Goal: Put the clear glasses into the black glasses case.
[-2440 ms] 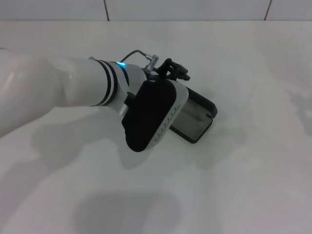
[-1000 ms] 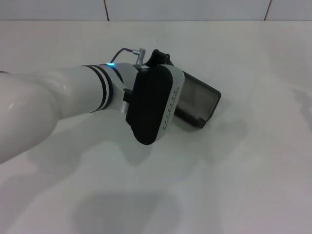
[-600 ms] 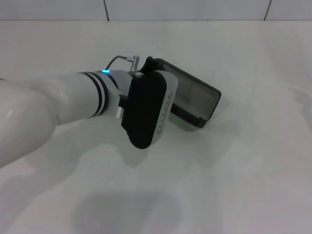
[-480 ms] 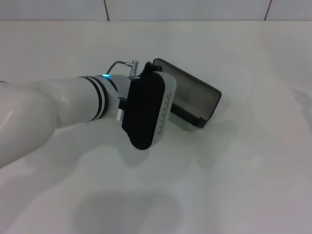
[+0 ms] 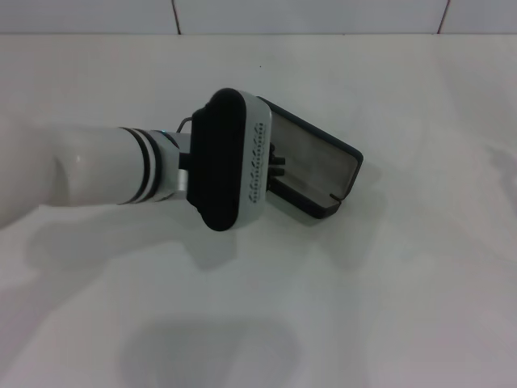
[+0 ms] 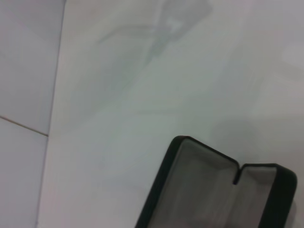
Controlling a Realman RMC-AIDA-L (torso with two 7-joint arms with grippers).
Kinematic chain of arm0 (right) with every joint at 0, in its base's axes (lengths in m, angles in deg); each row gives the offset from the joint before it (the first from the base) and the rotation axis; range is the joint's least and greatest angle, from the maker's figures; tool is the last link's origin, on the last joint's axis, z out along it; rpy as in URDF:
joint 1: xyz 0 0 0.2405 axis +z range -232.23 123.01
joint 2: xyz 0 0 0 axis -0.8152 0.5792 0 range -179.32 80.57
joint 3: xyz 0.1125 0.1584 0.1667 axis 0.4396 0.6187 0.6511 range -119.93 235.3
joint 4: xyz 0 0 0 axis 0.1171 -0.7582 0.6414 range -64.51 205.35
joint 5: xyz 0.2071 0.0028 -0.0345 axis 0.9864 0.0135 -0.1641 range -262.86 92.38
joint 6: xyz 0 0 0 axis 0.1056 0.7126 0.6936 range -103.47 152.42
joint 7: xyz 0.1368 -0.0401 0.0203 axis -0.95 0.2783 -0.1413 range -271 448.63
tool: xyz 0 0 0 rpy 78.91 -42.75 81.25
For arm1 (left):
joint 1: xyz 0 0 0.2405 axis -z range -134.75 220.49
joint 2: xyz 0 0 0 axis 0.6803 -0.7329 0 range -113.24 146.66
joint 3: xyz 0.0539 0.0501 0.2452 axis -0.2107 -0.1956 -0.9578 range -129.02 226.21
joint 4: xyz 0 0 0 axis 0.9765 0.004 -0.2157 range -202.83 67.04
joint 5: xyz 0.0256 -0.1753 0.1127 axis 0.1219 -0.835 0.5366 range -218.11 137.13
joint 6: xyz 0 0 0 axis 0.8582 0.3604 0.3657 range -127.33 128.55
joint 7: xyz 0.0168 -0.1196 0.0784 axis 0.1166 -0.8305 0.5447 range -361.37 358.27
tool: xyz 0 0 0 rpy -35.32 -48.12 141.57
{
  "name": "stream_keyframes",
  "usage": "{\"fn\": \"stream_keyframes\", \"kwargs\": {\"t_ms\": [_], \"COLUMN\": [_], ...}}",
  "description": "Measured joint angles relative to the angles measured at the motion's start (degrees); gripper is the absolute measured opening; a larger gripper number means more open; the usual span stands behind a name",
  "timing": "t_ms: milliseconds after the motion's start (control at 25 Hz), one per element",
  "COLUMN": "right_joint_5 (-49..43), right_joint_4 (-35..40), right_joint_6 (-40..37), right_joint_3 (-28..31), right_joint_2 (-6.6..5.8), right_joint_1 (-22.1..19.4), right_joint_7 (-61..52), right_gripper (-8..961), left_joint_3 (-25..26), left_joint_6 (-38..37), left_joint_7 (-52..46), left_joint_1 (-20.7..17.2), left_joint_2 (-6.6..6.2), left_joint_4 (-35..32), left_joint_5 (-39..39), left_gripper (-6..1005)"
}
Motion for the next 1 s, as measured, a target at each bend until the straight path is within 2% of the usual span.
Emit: {"fn": "stream_keyframes", "kwargs": {"t_ms": [320,640,1000], "right_joint_5": [-0.01,-0.01,-0.28], "right_joint_4": [0.19,0.69,2.11], "right_joint_6": [0.10,0.29,0.30], "right_joint_3": [0.00,-0.06,-0.15], "right_joint_2": [-0.02,-0.08,-0.21], "right_joint_1": [0.20,0.12,-0.38], "right_joint_7": [0.02,0.69,1.52], "right_gripper": [119,119,119], "left_joint_3": [4.01,6.40,6.59], "left_joint_6": [-9.19,-8.73,-8.82], "left_joint_7": [-2.39,-2.05,-7.70], "left_joint_1": [0.62,0.56,10.09], "left_joint_2": [-0.05,0.03,0.02], "left_joint_4": [-2.55,-5.14,6.15], "left_joint_5": [0.02,-4.30,-6.18], "left_gripper": [70,69,69]}}
